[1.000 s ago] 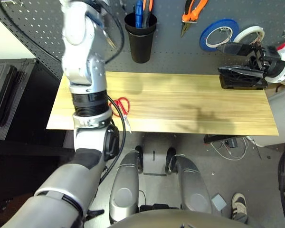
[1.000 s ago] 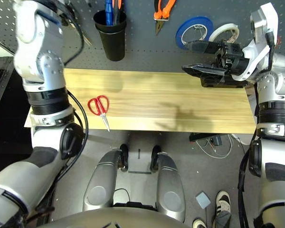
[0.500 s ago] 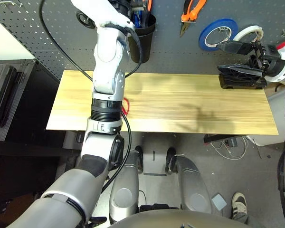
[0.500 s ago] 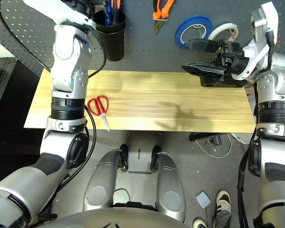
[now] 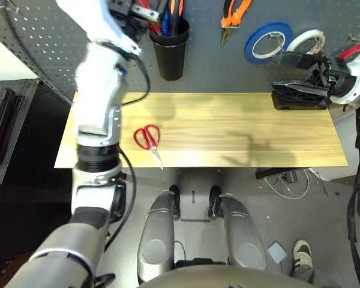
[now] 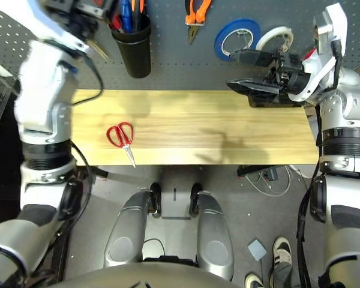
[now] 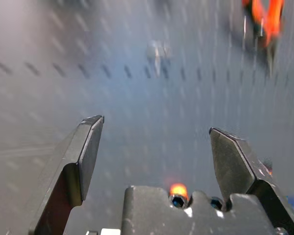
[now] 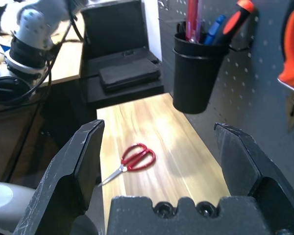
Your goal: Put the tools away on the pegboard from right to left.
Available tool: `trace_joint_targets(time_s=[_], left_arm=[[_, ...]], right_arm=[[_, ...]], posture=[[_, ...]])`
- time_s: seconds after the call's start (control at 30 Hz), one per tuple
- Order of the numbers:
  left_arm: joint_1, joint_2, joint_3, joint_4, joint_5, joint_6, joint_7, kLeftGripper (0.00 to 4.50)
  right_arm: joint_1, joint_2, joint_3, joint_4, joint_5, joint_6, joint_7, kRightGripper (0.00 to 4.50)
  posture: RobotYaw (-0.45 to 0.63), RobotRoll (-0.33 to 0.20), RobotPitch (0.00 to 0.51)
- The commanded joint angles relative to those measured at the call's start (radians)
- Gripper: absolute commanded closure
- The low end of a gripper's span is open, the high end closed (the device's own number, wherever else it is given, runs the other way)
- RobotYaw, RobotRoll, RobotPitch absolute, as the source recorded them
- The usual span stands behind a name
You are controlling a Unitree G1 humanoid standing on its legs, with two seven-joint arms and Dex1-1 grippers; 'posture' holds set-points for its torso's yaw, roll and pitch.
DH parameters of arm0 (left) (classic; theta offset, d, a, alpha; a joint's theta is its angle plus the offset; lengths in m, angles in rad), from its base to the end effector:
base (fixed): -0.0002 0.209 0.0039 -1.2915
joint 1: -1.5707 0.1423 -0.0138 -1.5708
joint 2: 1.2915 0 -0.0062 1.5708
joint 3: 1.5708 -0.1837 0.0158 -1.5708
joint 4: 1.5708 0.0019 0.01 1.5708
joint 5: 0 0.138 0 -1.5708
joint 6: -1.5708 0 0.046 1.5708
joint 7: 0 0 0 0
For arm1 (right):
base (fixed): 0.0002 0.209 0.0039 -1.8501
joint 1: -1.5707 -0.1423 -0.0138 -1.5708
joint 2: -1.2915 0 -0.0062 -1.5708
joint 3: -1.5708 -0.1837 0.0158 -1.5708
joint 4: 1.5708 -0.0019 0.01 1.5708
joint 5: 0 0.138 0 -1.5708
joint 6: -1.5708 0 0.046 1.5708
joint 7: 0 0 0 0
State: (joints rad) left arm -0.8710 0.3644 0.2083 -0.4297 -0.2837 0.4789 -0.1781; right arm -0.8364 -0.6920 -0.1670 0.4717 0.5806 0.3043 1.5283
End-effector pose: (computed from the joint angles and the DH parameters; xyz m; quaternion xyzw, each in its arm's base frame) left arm 0.2369 0.1743 0.3102 0.0671 -0.4033 -0.1370 0.9023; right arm 0.3115 -0.2866 0.2359 -0.0403 -0.1083 0.6234 0.7733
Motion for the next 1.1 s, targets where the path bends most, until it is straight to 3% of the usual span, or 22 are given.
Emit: trace_joint_targets(time_s=[0.03, 0.23, 0.6, 0.87, 1.03, 1.1], left_arm=[[0.072, 0.073, -0.002, -0.143, -0.064, 0.144, -0.045, 0.01], [0.315, 0.122, -0.006, -0.313, -0.127, 0.255, -0.069, 0.01], [0.629, 0.094, -0.086, -0.236, -0.076, 0.3, -0.043, 0.01], [0.66, 0.079, -0.125, 0.014, -0.043, 0.415, -0.03, 0.01], [0.649, 0.076, -0.151, 0.238, 0.015, 0.359, -0.041, 0.01], [0.628, 0.094, -0.21, 0.366, 0.091, 0.302, -0.035, 0.01]], right_arm=[[0.0, 0.003, 0.004, 0.013, -0.003, -0.008, 0.027, 0.0], [-0.013, 0.029, 0.04, 0.033, -0.029, -0.023, 0.068, 0.0], [0.042, 0.087, 0.171, 0.025, -0.148, -0.111, 0.044, 0.0], [0.107, 0.136, 0.249, -0.026, -0.256, -0.147, -0.071, 0.0], [0.147, 0.162, 0.269, -0.077, -0.264, -0.151, -0.098, 0.0], [0.161, 0.178, 0.289, -0.078, -0.285, -0.17, -0.115, 0.0]], posture=[[0.1, 0.0, 0.278], [0.12, 0.0, 0.279], [0.08, 0.0, 0.297], [0.07, 0.0, 0.3], [0.05, 0.0, 0.299], [0.04, 0.0, 0.298]])
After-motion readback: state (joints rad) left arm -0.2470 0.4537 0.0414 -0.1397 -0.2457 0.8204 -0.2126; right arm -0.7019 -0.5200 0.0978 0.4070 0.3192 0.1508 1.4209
